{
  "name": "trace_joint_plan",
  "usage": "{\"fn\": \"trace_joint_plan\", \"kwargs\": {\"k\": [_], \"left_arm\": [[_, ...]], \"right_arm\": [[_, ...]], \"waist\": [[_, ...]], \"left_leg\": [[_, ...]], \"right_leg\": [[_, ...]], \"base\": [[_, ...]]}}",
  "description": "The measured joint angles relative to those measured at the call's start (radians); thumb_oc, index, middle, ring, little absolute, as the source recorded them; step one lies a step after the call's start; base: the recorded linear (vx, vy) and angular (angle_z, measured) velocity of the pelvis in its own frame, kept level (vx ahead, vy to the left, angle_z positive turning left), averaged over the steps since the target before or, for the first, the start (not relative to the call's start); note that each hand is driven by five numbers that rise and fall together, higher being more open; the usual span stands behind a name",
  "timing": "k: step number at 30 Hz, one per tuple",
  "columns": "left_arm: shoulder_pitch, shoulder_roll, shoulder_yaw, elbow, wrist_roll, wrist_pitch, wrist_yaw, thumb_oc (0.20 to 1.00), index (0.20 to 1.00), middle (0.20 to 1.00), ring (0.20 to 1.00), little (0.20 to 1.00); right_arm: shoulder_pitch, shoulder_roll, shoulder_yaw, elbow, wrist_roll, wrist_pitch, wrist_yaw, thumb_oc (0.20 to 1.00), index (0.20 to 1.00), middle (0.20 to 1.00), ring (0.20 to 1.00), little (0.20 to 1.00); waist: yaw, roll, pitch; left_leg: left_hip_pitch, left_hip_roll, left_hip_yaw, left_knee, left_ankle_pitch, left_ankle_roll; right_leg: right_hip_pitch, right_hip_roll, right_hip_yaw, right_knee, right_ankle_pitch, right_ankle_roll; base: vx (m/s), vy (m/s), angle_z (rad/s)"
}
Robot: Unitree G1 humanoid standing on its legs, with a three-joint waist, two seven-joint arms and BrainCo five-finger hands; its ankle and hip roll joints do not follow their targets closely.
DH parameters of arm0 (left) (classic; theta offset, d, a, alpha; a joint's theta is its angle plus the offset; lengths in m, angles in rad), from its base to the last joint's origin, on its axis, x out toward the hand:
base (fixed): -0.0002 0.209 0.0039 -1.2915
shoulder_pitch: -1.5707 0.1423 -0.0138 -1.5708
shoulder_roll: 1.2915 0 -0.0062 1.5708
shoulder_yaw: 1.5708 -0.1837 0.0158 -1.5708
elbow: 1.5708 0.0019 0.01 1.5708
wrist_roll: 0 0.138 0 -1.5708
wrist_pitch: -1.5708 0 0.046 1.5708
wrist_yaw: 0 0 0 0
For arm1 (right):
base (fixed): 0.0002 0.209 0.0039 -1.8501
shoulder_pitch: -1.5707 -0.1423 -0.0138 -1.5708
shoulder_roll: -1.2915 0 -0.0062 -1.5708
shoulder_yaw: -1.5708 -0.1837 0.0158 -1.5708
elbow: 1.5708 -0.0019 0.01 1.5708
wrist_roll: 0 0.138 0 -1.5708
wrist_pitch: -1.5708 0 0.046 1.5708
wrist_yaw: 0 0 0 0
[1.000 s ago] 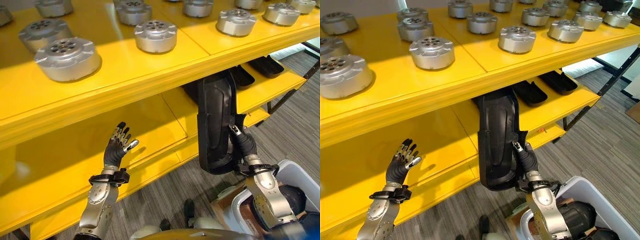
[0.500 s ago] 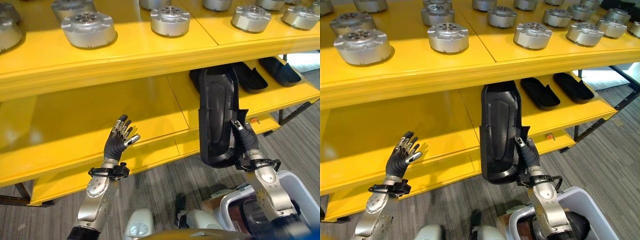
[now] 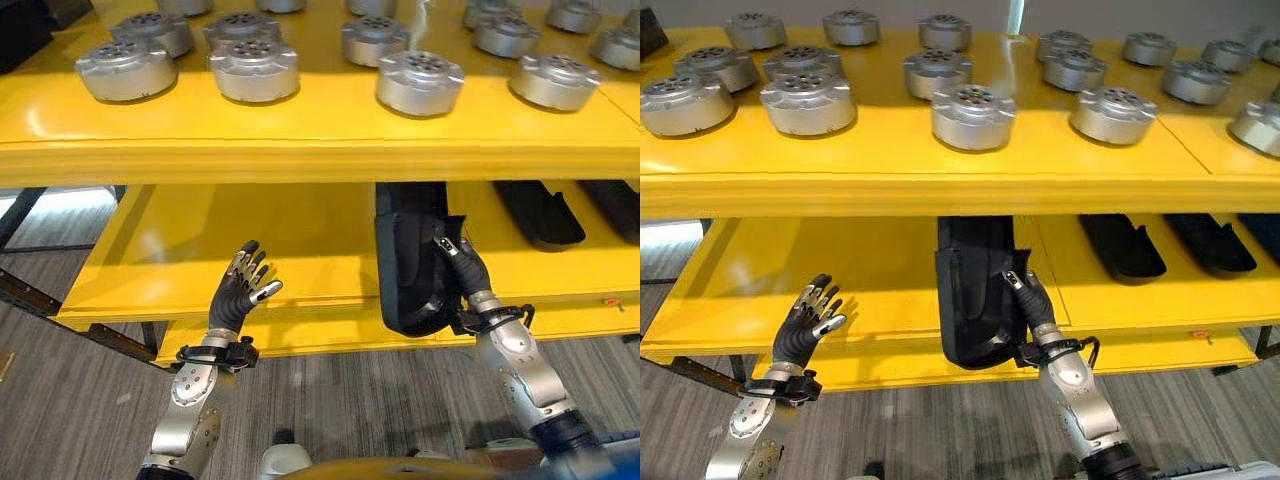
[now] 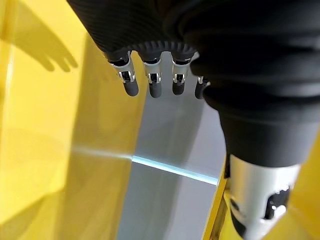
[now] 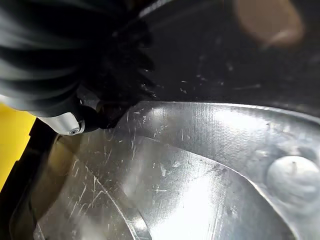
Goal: Move parts from the plastic box to the shelf.
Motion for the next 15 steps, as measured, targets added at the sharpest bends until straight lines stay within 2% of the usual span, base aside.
{"fn": "trace_joint_plan", "kwargs": {"k": [5, 8, 10, 13, 15], "left_arm": [[-0.022, 0.062, -0.017, -0.001, -0.007, 0.001, 0.000, 1.000, 1.000, 1.000, 1.000, 1.000], [-0.037, 0.070, -0.038, -0.005, -0.030, 0.002, 0.001, 1.000, 1.000, 1.000, 1.000, 1.000], [-0.051, 0.073, -0.046, -0.009, -0.047, 0.001, 0.003, 1.000, 1.000, 1.000, 1.000, 1.000], [-0.078, 0.099, -0.056, -0.010, -0.052, 0.002, 0.006, 1.000, 1.000, 1.000, 1.000, 1.000], [-0.080, 0.105, -0.056, -0.011, -0.074, 0.001, 0.009, 1.000, 1.000, 1.000, 1.000, 1.000]], "right_arm": [[-0.252, -0.006, 0.008, 0.173, 0.001, 0.017, -0.045, 0.200, 0.200, 0.200, 0.200, 0.200], [-0.387, -0.016, 0.012, 0.268, 0.000, 0.021, -0.084, 0.200, 0.200, 0.200, 0.200, 0.200], [-0.492, -0.059, 0.027, 0.314, -0.005, 0.026, -0.101, 0.200, 0.200, 0.200, 0.200, 0.200], [-0.654, -0.131, 0.042, 0.429, -0.020, 0.033, -0.138, 0.200, 0.200, 0.200, 0.200, 0.200], [-0.708, -0.139, 0.041, 0.489, -0.021, 0.039, -0.175, 0.200, 0.200, 0.200, 0.200, 0.200]], "waist": [[0.042, -0.019, 0.030], [0.066, -0.007, 0.077], [0.072, 0.006, 0.119], [0.072, 0.014, 0.189], [0.080, 0.023, 0.214]], "left_leg": [[-0.076, -0.007, -0.035, 0.063, -0.004, 0.005], [-0.148, 0.004, -0.051, 0.117, -0.007, 0.001], [-0.212, 0.009, -0.059, 0.161, -0.016, -0.005], [-0.289, 0.004, -0.064, 0.228, -0.023, 0.001], [-0.320, -0.001, -0.063, 0.264, -0.033, 0.007]], "right_leg": [[-0.009, 0.001, -0.027, -0.024, 0.005, 0.008], [-0.068, 0.008, -0.028, 0.014, 0.004, 0.007], [-0.131, 0.006, -0.026, 0.062, 0.002, 0.004], [-0.207, -0.011, -0.015, 0.129, -0.001, -0.001], [-0.236, -0.024, -0.009, 0.162, -0.006, -0.007]], "base": [[-0.04, 0.011, 0.22], [-0.12, -0.002, 0.07], [-0.11, 0.023, 0.04], [-0.09, 0.036, 0.01], [-0.11, 0.037, 0.03]]}}
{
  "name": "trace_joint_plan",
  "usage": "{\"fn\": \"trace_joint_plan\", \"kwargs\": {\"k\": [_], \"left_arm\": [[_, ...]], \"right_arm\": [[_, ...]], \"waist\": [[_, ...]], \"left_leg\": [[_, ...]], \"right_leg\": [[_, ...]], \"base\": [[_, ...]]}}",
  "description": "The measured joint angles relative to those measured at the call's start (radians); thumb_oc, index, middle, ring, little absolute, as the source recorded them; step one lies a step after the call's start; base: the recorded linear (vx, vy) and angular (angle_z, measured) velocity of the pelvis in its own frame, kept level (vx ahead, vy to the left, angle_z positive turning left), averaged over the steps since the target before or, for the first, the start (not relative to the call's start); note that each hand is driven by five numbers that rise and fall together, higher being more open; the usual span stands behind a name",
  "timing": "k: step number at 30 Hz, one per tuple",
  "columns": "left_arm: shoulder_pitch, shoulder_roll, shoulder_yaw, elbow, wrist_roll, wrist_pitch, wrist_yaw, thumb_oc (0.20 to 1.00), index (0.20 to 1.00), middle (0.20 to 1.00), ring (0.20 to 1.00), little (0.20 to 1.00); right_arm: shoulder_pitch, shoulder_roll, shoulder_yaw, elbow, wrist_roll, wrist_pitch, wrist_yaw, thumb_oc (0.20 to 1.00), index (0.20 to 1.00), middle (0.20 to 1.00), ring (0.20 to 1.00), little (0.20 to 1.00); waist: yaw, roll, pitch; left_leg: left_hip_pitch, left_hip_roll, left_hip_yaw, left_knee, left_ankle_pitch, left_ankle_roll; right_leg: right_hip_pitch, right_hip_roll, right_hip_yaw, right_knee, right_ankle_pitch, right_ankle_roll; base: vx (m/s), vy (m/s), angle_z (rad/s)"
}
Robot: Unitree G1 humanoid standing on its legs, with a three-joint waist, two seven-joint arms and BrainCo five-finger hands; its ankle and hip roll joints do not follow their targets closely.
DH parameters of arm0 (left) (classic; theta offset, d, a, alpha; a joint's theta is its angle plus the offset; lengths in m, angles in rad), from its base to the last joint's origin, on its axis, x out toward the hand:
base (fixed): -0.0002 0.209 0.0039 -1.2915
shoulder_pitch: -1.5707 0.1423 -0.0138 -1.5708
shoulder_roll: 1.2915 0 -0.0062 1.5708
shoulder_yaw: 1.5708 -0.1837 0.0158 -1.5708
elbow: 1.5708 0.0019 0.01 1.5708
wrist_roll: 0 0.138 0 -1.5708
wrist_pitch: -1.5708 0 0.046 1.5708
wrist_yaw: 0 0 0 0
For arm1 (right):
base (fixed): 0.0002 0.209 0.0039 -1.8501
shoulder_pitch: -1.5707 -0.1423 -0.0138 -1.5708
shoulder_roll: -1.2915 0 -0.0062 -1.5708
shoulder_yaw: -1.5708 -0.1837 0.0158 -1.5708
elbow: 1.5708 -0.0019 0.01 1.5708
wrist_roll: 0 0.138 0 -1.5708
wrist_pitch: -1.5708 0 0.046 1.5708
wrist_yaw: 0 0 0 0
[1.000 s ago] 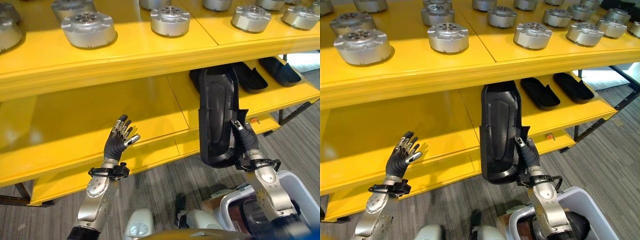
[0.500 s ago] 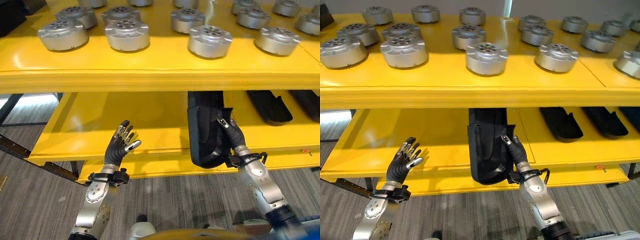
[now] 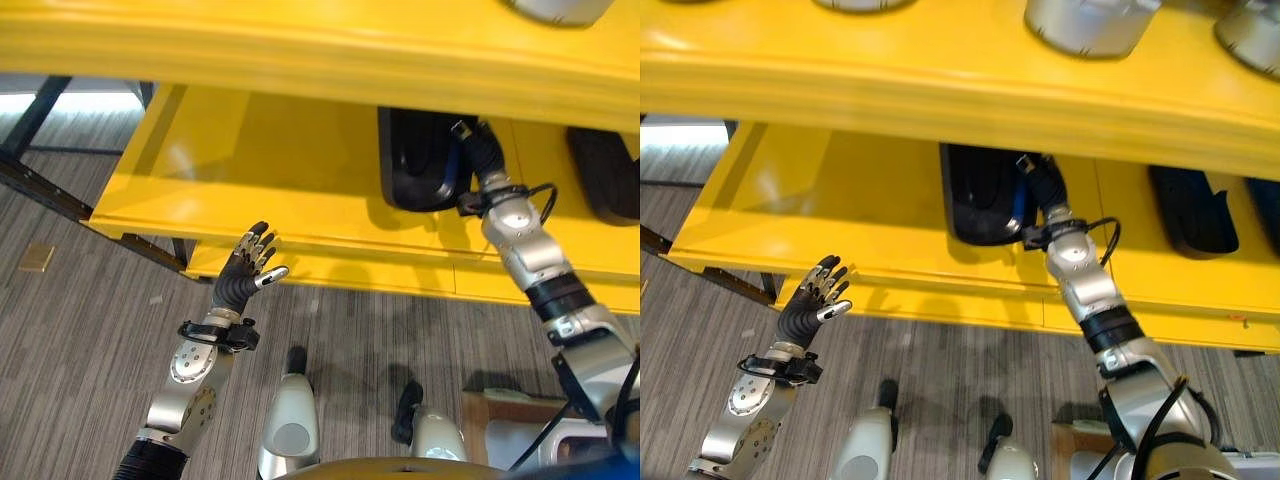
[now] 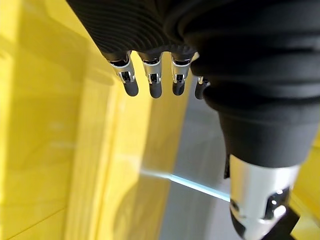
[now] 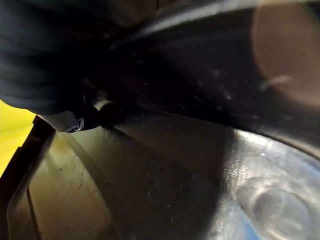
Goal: Move parts from the plastic box to the shelf.
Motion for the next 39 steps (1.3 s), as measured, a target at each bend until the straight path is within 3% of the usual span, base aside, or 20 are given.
{"fn": "trace_joint_plan", "kwargs": {"k": [3, 6, 12, 19, 33, 39], "left_arm": [[-0.039, -0.001, -0.011, -0.012, -0.011, -0.002, 0.003, 1.000, 1.000, 1.000, 1.000, 1.000], [-0.045, -0.001, -0.013, -0.033, -0.011, -0.004, 0.024, 1.000, 1.000, 1.000, 1.000, 1.000], [-0.077, 0.000, -0.043, -0.037, -0.011, -0.010, 0.044, 1.000, 1.000, 1.000, 1.000, 1.000], [-0.066, 0.040, -0.058, -0.044, -0.011, -0.011, 0.047, 1.000, 1.000, 1.000, 1.000, 1.000], [-0.095, 0.059, -0.078, -0.060, -0.009, -0.034, 0.070, 1.000, 1.000, 1.000, 1.000, 1.000], [-0.069, 0.063, -0.081, -0.061, -0.009, -0.039, 0.084, 1.000, 1.000, 1.000, 1.000, 1.000]], "right_arm": [[-0.160, -0.034, 0.044, 0.204, -0.016, 0.006, -0.023, 0.200, 0.200, 0.200, 0.200, 0.200], [-0.195, -0.033, 0.075, 0.280, -0.030, 0.027, -0.027, 0.200, 0.200, 0.200, 0.200, 0.200], [-0.338, -0.029, 0.133, 0.617, -0.037, 0.046, -0.037, 0.200, 0.200, 0.200, 0.200, 0.200], [-0.389, -0.042, 0.170, 0.747, -0.098, 0.057, -0.048, 0.200, 0.200, 0.200, 0.200, 0.200], [-0.420, -0.186, 0.288, 0.767, -0.253, 0.059, -0.056, 0.200, 0.200, 0.200, 0.200, 0.200], [-0.467, -0.233, 0.289, 0.793, -0.272, 0.058, -0.056, 0.200, 0.200, 0.200, 0.200, 0.200]], "waist": [[0.001, 0.042, 0.049], [0.007, 0.044, 0.072], [0.001, 0.051, 0.082], [0.008, 0.052, 0.081], [0.004, 0.055, 0.081], [0.002, 0.073, 0.093]], "left_leg": [[-0.086, -0.010, -0.020, 0.116, -0.046, 0.016], [-0.134, -0.013, -0.021, 0.205, -0.072, 0.017], [-0.211, -0.021, -0.043, 0.376, -0.155, 0.027], [-0.231, -0.031, -0.045, 0.389, -0.161, 0.028], [-0.288, -0.049, -0.048, 0.408, -0.163, 0.034], [-0.327, -0.050, -0.050, 0.423, -0.162, 0.032]], "right_leg": [[-0.074, -0.024, 0.015, 0.098, -0.034, -0.002], [-0.121, -0.039, 0.030, 0.181, -0.058, -0.001], [-0.180, -0.067, 0.052, 0.336, -0.135, 0.004], [-0.206, -0.076, 0.063, 0.347, -0.139, 0.003], [-0.264, -0.093, 0.070, 0.383, -0.153, 0.014], [-0.307, -0.097, 0.071, 0.412, -0.157, 0.015]], "base": [[-0.07, 0.027, 0.06], [-0.09, 0.015, 0.00], [-0.04, 0.011, 0.05], [-0.01, 0.002, 0.00], [0.00, -0.007, 0.03], [-0.01, -0.003, 0.01]]}}
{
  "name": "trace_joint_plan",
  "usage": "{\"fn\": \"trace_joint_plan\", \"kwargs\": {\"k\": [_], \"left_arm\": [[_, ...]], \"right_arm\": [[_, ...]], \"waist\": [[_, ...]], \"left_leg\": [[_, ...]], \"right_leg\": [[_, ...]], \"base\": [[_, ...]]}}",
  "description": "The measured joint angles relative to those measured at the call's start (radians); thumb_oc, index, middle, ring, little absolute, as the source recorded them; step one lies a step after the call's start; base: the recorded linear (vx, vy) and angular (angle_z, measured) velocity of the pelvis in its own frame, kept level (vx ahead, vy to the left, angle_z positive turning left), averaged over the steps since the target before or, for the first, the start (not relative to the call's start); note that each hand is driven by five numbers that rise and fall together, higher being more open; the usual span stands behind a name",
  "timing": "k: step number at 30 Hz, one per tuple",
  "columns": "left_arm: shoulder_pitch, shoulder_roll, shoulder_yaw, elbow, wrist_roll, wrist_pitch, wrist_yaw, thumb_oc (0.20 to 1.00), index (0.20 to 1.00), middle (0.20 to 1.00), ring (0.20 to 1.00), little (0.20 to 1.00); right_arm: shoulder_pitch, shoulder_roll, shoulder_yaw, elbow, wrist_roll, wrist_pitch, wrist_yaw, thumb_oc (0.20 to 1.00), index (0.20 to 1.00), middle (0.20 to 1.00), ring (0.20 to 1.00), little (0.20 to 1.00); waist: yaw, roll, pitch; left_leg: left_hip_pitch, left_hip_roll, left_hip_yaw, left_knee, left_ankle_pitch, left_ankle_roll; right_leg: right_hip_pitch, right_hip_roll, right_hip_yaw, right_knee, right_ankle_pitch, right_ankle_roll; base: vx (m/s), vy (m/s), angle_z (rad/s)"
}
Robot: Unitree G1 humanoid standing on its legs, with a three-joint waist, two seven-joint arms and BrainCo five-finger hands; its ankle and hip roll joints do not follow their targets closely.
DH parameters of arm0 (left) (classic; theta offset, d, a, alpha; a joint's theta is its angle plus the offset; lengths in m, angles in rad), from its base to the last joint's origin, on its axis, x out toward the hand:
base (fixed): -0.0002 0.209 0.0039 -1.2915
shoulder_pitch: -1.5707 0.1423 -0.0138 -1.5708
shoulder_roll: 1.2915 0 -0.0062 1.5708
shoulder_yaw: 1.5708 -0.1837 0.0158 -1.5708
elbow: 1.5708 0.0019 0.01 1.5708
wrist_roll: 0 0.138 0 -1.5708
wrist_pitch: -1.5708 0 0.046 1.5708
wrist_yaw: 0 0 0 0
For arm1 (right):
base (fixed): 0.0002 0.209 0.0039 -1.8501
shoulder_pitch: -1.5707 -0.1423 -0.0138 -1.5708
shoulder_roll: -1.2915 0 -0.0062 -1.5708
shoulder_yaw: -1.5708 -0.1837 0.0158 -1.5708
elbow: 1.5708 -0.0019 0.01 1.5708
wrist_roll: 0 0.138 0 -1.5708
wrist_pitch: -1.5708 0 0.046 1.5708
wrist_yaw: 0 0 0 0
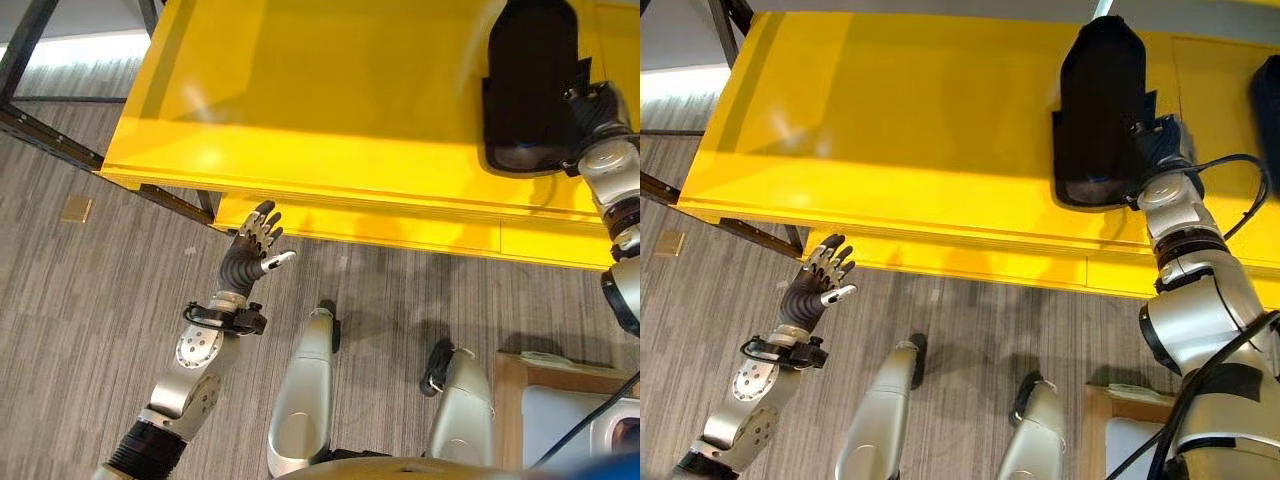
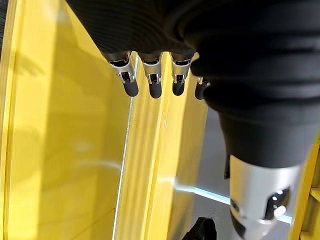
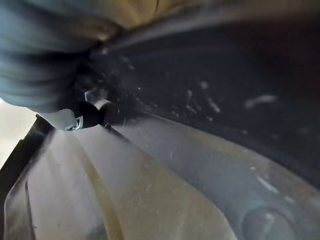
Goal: Move parts from the plastic box to the shelf.
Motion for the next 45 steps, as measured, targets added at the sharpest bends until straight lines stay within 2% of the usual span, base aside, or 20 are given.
{"fn": "trace_joint_plan", "kwargs": {"k": [8, 11, 28, 29, 30, 34, 38, 45], "left_arm": [[-0.006, 0.001, 0.000, -0.005, 0.000, -0.010, 0.002, 1.000, 1.000, 1.000, 1.000, 1.000], [-0.011, 0.002, 0.000, -0.013, 0.000, -0.015, 0.002, 1.000, 1.000, 1.000, 1.000, 1.000], [-0.022, 0.007, 0.000, -0.013, 0.000, -0.031, 0.025, 1.000, 1.000, 1.000, 1.000, 1.000], [-0.024, 0.007, 0.000, -0.013, 0.000, -0.032, 0.026, 1.000, 1.000, 1.000, 1.000, 1.000], [-0.025, 0.007, 0.000, -0.013, 0.000, -0.032, 0.026, 1.000, 1.000, 1.000, 1.000, 1.000], [-0.025, 0.008, 0.000, -0.013, -0.001, -0.033, 0.028, 1.000, 1.000, 1.000, 1.000, 1.000], [-0.025, 0.010, 0.000, -0.013, 0.000, -0.035, 0.040, 1.000, 1.000, 1.000, 1.000, 1.000], [-0.026, 0.014, 0.000, -0.013, -0.001, -0.037, 0.040, 1.000, 1.000, 1.000, 1.000, 1.000]], "right_arm": [[-0.042, -0.006, -0.005, 0.009, 0.050, -0.001, -0.006, 0.200, 0.200, 0.200, 0.200, 0.200], [-0.076, -0.027, -0.005, 0.013, 0.083, -0.003, -0.012, 0.200, 0.200, 0.200, 0.200, 0.200], [-0.111, -0.028, -0.004, 0.042, 0.158, -0.005, -0.019, 0.200, 0.200, 0.200, 0.200, 0.200], [-0.111, -0.028, -0.001, 0.042, 0.158, -0.005, -0.019, 0.934, 0.934, 0.934, 0.934, 0.934], [-0.111, -0.028, 0.001, 0.042, 0.157, -0.005, -0.019, 1.000, 1.000, 1.000, 1.000, 1.000], [-0.116, -0.028, 0.027, 0.042, 0.155, -0.015, -0.039, 1.000, 1.000, 1.000, 1.000, 1.000], [-0.117, -0.028, 0.066, 0.033, 0.076, -0.016, -0.055, 1.000, 1.000, 1.000, 1.000, 1.000], [-0.118, -0.028, 0.069, 0.029, 0.041, -0.016, -0.060, 1.000, 1.000, 1.000, 1.000, 1.000]], "waist": [[-0.003, 0.022, 0.016], [-0.001, 0.025, 0.023], [0.007, 0.024, 0.027], [0.008, 0.024, 0.027], [0.008, 0.024, 0.027], [0.008, 0.024, 0.027], [0.007, 0.023, 0.027], [0.005, 0.019, 0.030]], "left_leg": [[-0.011, 0.000, -0.004, -0.002, 0.002, -0.002], [-0.039, -0.002, -0.006, 0.008, 0.004, -0.003], [-0.086, -0.017, -0.025, 0.037, 0.008, -0.005], [-0.087, -0.017, -0.025, 0.041, 0.007, -0.003], [-0.089, -0.017, -0.026, 0.045, 0.006, -0.001], [-0.096, -0.018, -0.028, 0.053, 0.005, 0.001], [-0.097, -0.018, -0.029, 0.053, 0.006, 0.000], [-0.097, -0.018, -0.031, 0.054, 0.007, -0.001]], "right_leg": [[-0.013, 0.000, -0.001, 0.007, -0.004, -0.001], [-0.043, -0.003, 0.000, 0.024, -0.007, -0.004], [-0.082, -0.020, -0.006, 0.067, -0.023, -0.004], [-0.082, -0.021, -0.005, 0.069, -0.023, -0.004], [-0.082, -0.021, -0.006, 0.071, -0.024, -0.003], [-0.085, -0.022, -0.005, 0.076, -0.024, -0.002], [-0.086, -0.021, -0.005, 0.077, -0.024, -0.002], [-0.086, -0.020, -0.006, 0.078, -0.024, -0.002]], "base": [[0.00, 0.000, 0.00], [0.00, 0.000, 0.00], [0.00, -0.007, 0.03], [0.00, 0.000, 0.00], [0.00, 0.000, 0.00], [0.00, 0.000, 0.00], [0.00, 0.000, 0.00], [0.00, 0.000, 0.00]]}}
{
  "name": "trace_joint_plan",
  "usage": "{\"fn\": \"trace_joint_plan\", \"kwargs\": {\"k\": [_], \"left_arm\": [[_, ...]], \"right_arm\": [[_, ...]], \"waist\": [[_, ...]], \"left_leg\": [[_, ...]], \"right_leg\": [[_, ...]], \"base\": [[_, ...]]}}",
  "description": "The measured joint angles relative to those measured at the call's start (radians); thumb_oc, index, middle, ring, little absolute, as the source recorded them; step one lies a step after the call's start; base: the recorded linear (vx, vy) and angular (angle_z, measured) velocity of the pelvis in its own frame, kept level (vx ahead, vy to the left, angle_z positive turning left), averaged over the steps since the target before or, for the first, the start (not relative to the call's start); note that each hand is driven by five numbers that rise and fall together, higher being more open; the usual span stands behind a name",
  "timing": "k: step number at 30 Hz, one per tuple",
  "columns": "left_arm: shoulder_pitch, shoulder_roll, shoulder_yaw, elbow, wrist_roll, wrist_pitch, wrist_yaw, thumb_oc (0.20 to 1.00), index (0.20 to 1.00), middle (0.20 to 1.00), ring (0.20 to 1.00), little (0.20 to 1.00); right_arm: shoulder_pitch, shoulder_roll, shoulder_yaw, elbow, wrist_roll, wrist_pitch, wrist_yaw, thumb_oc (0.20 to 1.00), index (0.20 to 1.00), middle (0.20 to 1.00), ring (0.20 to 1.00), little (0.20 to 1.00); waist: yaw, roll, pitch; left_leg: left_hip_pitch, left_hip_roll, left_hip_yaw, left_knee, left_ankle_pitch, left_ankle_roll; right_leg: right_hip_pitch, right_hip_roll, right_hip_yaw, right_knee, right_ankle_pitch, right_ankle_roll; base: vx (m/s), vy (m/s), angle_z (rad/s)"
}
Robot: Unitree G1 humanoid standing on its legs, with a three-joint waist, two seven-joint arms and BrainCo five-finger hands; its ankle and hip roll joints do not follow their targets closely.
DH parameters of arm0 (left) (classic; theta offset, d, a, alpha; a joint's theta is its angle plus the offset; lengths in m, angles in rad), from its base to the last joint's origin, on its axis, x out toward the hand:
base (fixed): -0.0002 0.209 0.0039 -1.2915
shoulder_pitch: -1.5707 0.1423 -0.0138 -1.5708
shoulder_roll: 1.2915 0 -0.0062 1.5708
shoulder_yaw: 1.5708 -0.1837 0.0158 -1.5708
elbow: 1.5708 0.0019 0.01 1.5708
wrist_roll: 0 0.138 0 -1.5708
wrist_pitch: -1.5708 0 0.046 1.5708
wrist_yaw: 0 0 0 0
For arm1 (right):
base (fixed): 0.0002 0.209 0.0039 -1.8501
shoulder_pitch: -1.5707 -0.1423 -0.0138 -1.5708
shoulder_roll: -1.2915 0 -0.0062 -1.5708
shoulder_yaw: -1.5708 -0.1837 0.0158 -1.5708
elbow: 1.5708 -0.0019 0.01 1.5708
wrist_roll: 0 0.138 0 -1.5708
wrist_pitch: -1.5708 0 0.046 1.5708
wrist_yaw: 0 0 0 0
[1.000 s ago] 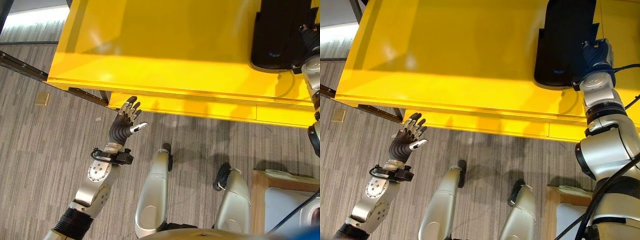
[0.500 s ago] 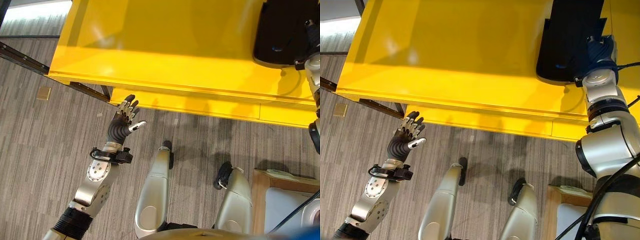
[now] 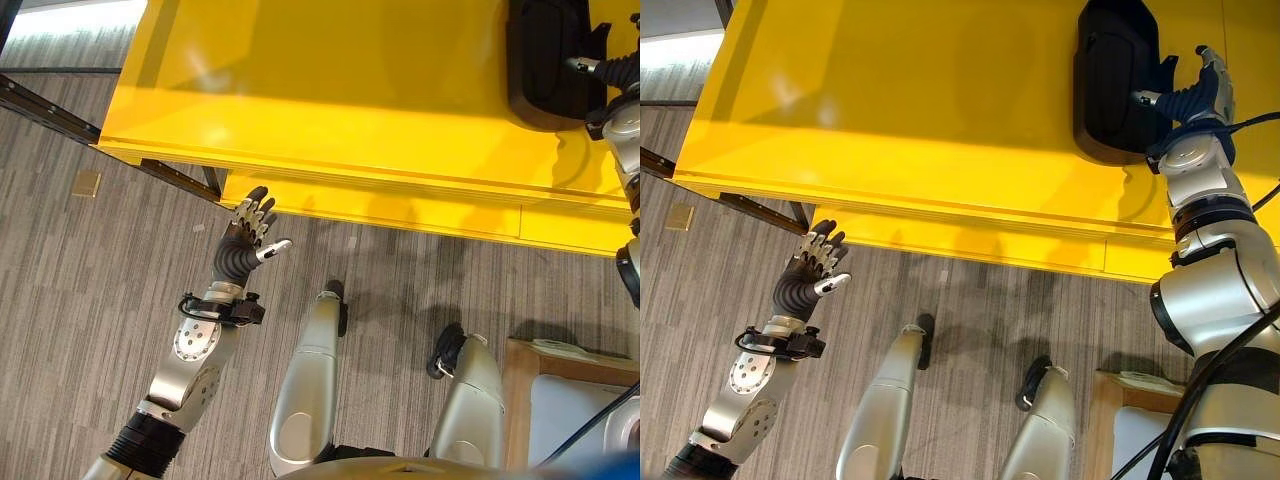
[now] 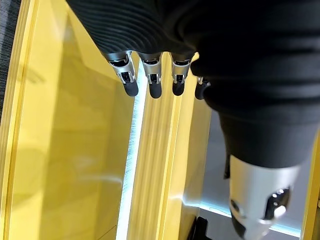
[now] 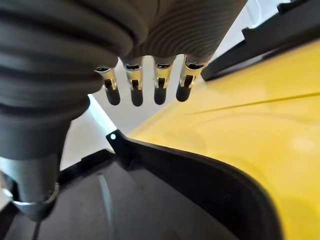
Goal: Move parts from the plastic box to the shelf.
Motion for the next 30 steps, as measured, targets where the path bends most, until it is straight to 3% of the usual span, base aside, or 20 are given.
{"fn": "trace_joint_plan", "kwargs": {"k": [9, 19, 23, 25, 28, 29, 30], "left_arm": [[-0.003, 0.024, 0.000, 0.000, 0.000, -0.001, 0.000, 1.000, 1.000, 1.000, 1.000, 1.000], [-0.022, 0.052, 0.005, 0.001, -0.003, -0.003, -0.002, 1.000, 1.000, 1.000, 1.000, 1.000], [-0.017, 0.066, 0.014, 0.003, -0.003, -0.003, -0.005, 1.000, 1.000, 1.000, 1.000, 1.000], [-0.015, 0.067, 0.020, 0.003, -0.003, -0.003, -0.013, 1.000, 1.000, 1.000, 1.000, 1.000], [-0.006, 0.067, 0.037, 0.005, -0.003, -0.003, -0.016, 1.000, 1.000, 1.000, 1.000, 1.000], [0.002, 0.052, 0.037, 0.005, -0.003, 0.005, -0.017, 1.000, 1.000, 1.000, 1.000, 1.000], [0.039, 0.038, 0.042, 0.007, -0.002, 0.009, -0.018, 1.000, 1.000, 1.000, 1.000, 1.000]], "right_arm": [[-0.058, -0.001, 0.000, -0.060, 0.001, -0.002, -0.020, 1.000, 1.000, 1.000, 1.000, 1.000], [-0.081, -0.004, -0.003, -0.277, 0.012, -0.032, -0.044, 1.000, 1.000, 1.000, 1.000, 1.000], [-0.058, -0.009, -0.062, -0.406, 0.058, -0.038, -0.060, 1.000, 1.000, 1.000, 1.000, 1.000], [0.025, -0.009, -0.149, -0.529, 0.079, -0.050, -0.065, 1.000, 1.000, 1.000, 1.000, 1.000], [0.282, 0.008, -0.300, -0.802, 0.107, -0.078, -0.073, 1.000, 1.000, 1.000, 1.000, 1.000], [0.491, 0.056, -0.452, -1.020, 0.125, -0.084, -0.068, 1.000, 1.000, 1.000, 1.000, 1.000], [0.701, 0.121, -0.516, -1.207, 0.123, -0.121, -0.062, 1.000, 1.000, 1.000, 1.000, 1.000]], "waist": [[-0.020, -0.007, 0.001], [-0.044, -0.055, -0.005], [-0.062, -0.072, -0.014], [-0.063, -0.077, -0.019], [-0.076, -0.117, -0.052], [-0.093, -0.124, -0.053], [-0.088, -0.136, -0.069]], "left_leg": [[-0.001, 0.001, -0.005, 0.011, 0.000, 0.000], [0.067, 0.026, 0.006, -0.015, 0.000, 0.000], [0.106, 0.029, 0.025, -0.058, 0.015, 0.010], [0.143, 0.034, 0.031, -0.077, 0.014, 0.012], [0.199, 0.041, 0.039, -0.121, 0.014, 0.012], [0.244, 0.055, 0.053, -0.154, 0.018, 0.013], [0.305, 0.050, 0.062, -0.188, 0.018, 0.010]], "right_leg": [[0.005, 0.001, -0.002, 0.005, 0.001, 0.000], [0.078, 0.035, -0.001, -0.063, 0.035, -0.008], [0.120, 0.043, -0.003, -0.140, 0.081, 0.002], [0.162, 0.053, -0.003, -0.180, 0.089, 0.001], [0.227, 0.068, -0.008, -0.255, 0.114, 0.006], [0.274, 0.070, -0.028, -0.289, 0.123, 0.009], [0.332, 0.077, -0.031, -0.336, 0.132, 0.014]], "base": [[0.00, 0.000, 0.00], [-0.02, 0.008, -0.08], [-0.03, 0.025, -0.10], [0.03, 0.013, -0.10], [0.06, -0.018, -0.07], [0.12, -0.064, -0.01], [0.12, -0.056, -0.17]]}}
